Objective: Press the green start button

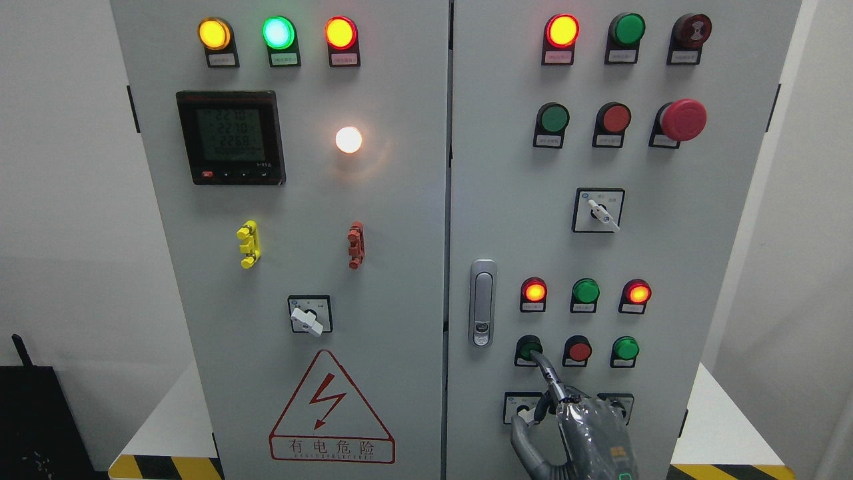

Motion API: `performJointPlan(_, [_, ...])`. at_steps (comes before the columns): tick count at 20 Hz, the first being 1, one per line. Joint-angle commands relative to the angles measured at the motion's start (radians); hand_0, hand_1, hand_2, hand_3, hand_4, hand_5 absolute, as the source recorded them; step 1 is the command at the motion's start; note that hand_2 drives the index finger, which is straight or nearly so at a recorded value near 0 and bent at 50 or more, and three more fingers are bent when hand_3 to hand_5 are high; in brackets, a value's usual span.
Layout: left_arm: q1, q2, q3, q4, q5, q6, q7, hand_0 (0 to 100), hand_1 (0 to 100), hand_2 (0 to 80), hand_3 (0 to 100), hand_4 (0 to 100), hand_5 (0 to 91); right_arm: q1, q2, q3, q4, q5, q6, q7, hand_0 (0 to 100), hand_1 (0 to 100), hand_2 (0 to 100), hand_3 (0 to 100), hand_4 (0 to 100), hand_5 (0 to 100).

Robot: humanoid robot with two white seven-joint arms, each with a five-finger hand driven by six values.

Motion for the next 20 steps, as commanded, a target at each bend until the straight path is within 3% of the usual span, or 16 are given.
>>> performJointPlan(1, [0.001,0.000,0.000,0.000,0.000,0.000,0.000,12,56,0.0,0,0,0.0,-0.005,0.001,0.018,0.015,-0.001,0.000,-0.001,63,37,0,68,68,69])
performJointPlan(20, [0.001,0.000,0.000,0.000,0.000,0.000,0.000,12,56,0.0,0,0,0.0,0.021,0.001,0.024,-0.045,-0.053,-0.011,0.002,67,39,0,70,69,70])
